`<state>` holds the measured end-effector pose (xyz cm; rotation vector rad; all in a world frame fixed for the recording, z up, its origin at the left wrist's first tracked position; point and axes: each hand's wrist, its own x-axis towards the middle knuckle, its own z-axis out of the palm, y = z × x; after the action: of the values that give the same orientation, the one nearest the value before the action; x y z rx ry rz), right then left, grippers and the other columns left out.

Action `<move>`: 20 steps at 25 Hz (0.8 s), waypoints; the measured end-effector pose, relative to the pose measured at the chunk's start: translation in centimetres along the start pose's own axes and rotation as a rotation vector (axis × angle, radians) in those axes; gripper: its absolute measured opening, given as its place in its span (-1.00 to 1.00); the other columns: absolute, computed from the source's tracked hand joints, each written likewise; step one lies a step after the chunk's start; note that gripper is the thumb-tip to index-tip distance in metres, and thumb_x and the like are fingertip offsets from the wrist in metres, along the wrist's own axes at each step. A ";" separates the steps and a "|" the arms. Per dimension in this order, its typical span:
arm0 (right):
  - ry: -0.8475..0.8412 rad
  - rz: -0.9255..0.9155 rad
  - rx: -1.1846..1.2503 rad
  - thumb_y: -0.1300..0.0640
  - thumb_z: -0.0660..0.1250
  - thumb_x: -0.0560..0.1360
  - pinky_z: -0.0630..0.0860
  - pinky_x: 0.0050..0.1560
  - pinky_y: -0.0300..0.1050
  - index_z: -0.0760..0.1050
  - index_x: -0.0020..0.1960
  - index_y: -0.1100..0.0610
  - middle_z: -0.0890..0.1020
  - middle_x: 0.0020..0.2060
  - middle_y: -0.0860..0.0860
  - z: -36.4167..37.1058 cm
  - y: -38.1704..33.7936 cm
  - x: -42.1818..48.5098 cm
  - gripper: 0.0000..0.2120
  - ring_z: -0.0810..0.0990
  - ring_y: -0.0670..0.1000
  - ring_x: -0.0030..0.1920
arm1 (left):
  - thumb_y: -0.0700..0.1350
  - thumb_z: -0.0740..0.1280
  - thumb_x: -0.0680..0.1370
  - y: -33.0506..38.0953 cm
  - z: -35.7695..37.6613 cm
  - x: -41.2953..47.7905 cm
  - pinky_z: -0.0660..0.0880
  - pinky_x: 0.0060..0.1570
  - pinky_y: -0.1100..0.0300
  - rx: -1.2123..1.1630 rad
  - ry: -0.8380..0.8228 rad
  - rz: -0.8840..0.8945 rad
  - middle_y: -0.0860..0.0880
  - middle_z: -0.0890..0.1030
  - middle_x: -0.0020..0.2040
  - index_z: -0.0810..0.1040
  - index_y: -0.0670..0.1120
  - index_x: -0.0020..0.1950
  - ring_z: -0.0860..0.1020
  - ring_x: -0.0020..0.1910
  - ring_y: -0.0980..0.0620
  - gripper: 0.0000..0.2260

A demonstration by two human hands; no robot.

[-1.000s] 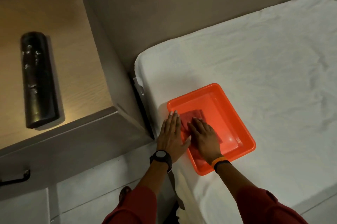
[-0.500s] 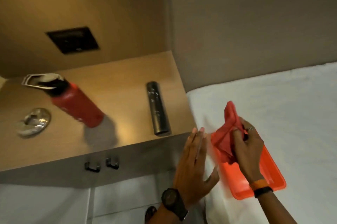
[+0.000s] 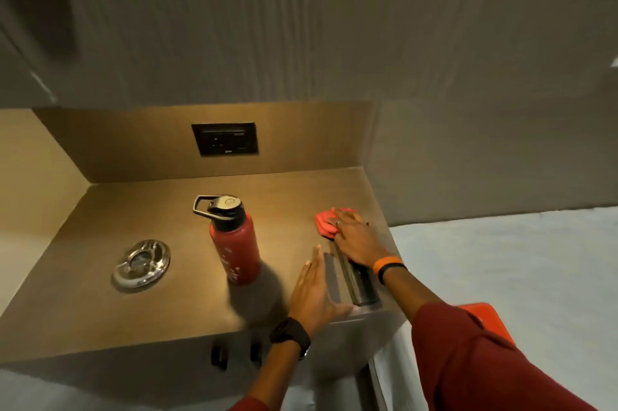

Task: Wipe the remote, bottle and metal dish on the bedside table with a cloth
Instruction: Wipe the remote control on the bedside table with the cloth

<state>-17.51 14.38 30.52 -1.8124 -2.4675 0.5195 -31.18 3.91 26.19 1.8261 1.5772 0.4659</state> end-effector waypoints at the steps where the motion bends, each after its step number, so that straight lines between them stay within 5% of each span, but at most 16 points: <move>1: 0.007 0.006 -0.002 0.20 0.14 0.60 0.22 0.53 0.21 0.34 0.50 0.05 0.22 0.60 0.02 0.6 0.0 -0.1 -0.53 0.17 0.16 0.57 | 0.29 0.57 0.24 -0.4 0.2 0.3 -0.12 0.57 0.18 -0.003 0.030 -0.012 -0.05 -0.13 0.66 -0.34 -0.02 0.58 -0.06 0.64 -0.01 0.30; 8: 0.023 0.027 0.157 0.23 0.13 0.65 0.14 0.60 0.09 0.34 0.51 0.00 0.24 0.59 -0.01 2.0 0.3 -6.3 -0.55 0.14 0.10 0.60 | 0.54 0.33 0.17 -1.6 1.1 0.8 -0.14 0.61 0.12 0.047 0.150 0.122 -0.09 -0.22 0.65 -0.67 0.01 0.40 -0.16 0.63 0.03 0.36; 15: 0.026 0.084 0.273 0.27 0.13 0.65 0.21 0.54 -0.06 0.48 0.41 0.04 0.39 0.50 -0.04 2.1 0.1 -14.3 -0.61 0.33 0.02 0.47 | 0.48 0.41 0.25 -1.6 1.3 0.6 -0.11 0.63 0.01 0.136 0.142 0.148 -0.13 -0.23 0.64 -0.33 -0.16 0.60 -0.17 0.64 -0.05 0.31; 20: -0.033 0.134 0.342 0.24 0.16 0.65 0.55 0.16 -0.16 0.66 0.03 0.02 0.71 0.08 0.02 -1.1 1.8 -15.8 -0.69 0.63 -0.06 0.03 | 0.44 0.36 0.37 -1.6 1.4 0.2 -0.07 0.63 -0.02 0.245 0.132 0.188 -0.11 -0.20 0.65 -0.33 -0.14 0.59 -0.14 0.64 -0.05 0.19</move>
<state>-10.57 0.37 33.71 -1.8431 -2.1191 0.9210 -31.38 3.79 24.05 2.1820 1.6159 0.5052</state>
